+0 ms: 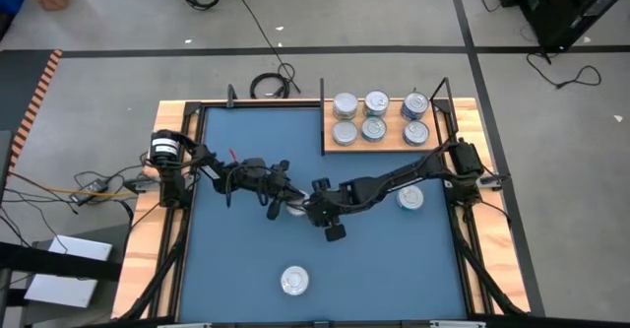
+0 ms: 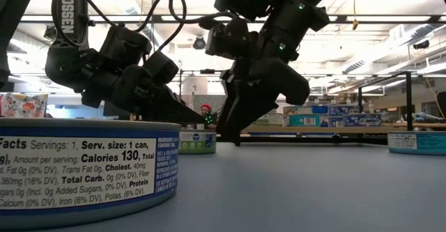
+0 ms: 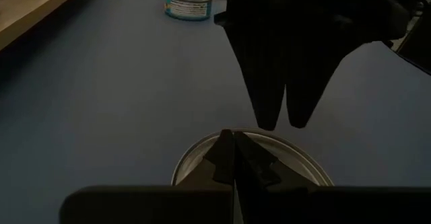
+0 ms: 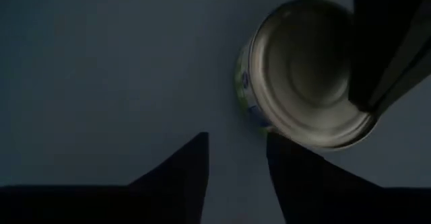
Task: Stack canned seafood by type on shelf
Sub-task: Stack the green tuna can on to the green tuna can on the shelf aligned with the other green tuna can
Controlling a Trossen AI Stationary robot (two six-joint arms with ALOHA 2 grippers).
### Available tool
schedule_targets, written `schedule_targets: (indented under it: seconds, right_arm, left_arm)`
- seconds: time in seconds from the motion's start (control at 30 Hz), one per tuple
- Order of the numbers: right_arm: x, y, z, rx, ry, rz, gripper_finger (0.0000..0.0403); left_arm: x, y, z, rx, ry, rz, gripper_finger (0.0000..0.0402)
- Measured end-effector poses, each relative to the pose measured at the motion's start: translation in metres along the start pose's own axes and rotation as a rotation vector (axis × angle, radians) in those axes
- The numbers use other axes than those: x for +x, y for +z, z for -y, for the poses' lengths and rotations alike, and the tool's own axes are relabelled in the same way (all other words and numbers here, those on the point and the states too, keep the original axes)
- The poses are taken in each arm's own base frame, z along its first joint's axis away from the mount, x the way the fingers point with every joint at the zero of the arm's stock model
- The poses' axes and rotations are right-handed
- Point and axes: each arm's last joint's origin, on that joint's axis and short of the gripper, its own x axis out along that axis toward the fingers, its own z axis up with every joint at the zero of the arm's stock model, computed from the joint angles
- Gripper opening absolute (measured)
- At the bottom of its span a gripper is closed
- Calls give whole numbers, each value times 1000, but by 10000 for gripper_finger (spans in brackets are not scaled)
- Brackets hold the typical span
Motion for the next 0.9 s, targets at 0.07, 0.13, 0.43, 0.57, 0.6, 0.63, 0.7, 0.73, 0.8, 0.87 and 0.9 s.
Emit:
schedule_targets:
  seconds: [0.07, 0.13, 0.43, 0.57, 0.6, 0.63, 0.7, 0.73, 0.8, 0.87, 0.9]
  right_arm:
    - [0, 3, -1, -43, -42, 15, 155]
    - [-1, 6, -2, -86, -90, 41, 154]
    - [5, 5, 2, -159, -79, 65, 140]
    - [13, 1, 7, -177, -61, 53, 111]
    - [13, 1, 8, -195, -60, 50, 103]
    - [13, 0, 9, -204, -57, 48, 95]
    - [16, 0, 9, -220, -59, 53, 80]
    - [16, 1, 9, -220, -63, 56, 72]
    - [16, 0, 9, -223, -61, 51, 56]
    - [16, 0, 9, -219, -63, 48, 37]
    - [16, 0, 9, -209, -62, 47, 27]
  left_arm:
    - [0, 0, 0, 1, 0, 1, 5]
    - [0, 0, 0, 1, 0, 2, 5]
    - [-12, 8, 2, 7, 9, 37, 5]
    - [-17, 11, 2, 12, 16, 57, 5]
    - [-17, 12, 2, 13, 16, 59, 5]
    - [-17, 12, 2, 15, 18, 63, 5]
    - [-18, 11, 2, 13, 19, 56, 5]
    - [-18, 11, 2, 13, 19, 55, 5]
    - [-18, 10, 2, 13, 23, 50, 5]
    - [-18, 10, 2, 12, 24, 46, 5]
    - [-18, 10, 2, 13, 24, 48, 5]
